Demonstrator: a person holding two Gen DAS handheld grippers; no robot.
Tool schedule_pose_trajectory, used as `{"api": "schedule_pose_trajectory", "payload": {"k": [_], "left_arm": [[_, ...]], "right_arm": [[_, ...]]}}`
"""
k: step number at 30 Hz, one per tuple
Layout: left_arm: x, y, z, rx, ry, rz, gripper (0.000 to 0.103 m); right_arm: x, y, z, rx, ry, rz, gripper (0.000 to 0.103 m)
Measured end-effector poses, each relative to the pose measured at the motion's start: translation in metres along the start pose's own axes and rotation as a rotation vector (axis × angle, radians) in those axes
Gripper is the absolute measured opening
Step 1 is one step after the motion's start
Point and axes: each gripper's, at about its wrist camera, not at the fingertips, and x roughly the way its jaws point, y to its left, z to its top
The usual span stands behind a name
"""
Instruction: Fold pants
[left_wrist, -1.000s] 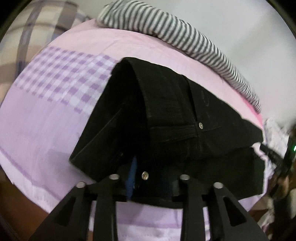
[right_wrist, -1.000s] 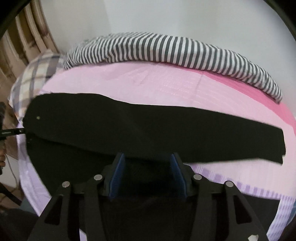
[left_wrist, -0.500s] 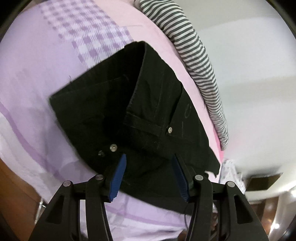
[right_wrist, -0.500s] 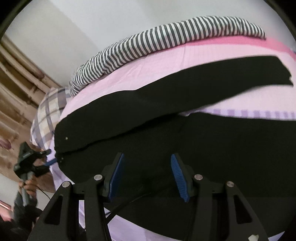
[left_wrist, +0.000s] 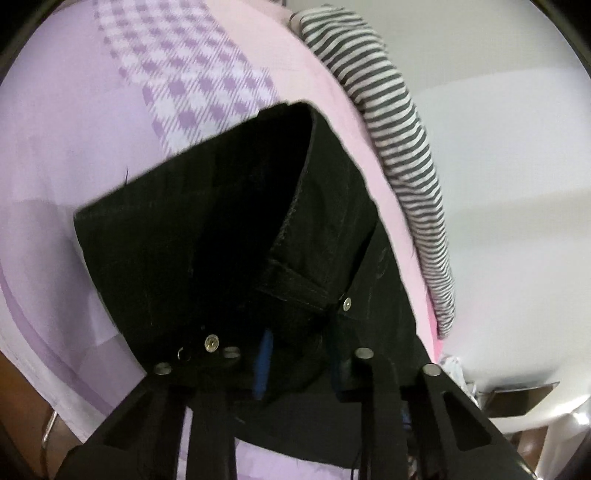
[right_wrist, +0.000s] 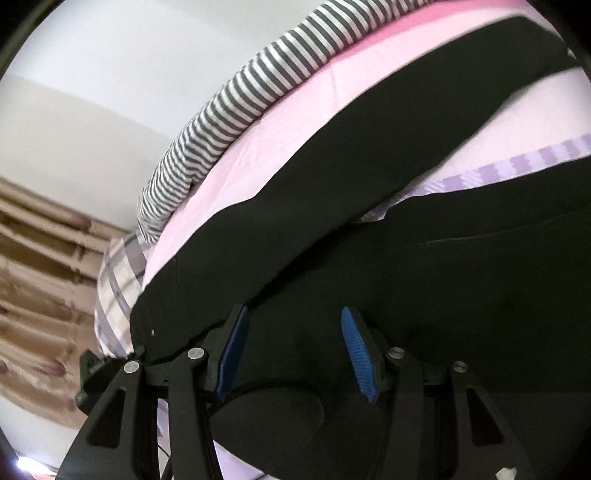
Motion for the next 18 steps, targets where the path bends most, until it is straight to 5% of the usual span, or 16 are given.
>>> {"api": "schedule_pose_trajectory", "payload": {"k": [10, 13, 18], "left_arm": [[-0.035, -0.036, 0.024, 0.026, -0.042, -0.066, 0.015], [-0.041, -0.049, 0.030, 0.033, -0.046, -0.091, 0.015], [-0.046, -0.065, 0.040, 0.061, -0.046, -0.096, 0.015]], "right_arm": [[0.013, -0.018, 0.032, 0.148, -0.053, 0.074, 0.050], [0.008, -0.024, 0.043, 0.160, -0.079, 0.083, 0.042], [-0.007, -0.044, 0.067, 0.177, -0.139, 0.033, 0.038]]}}
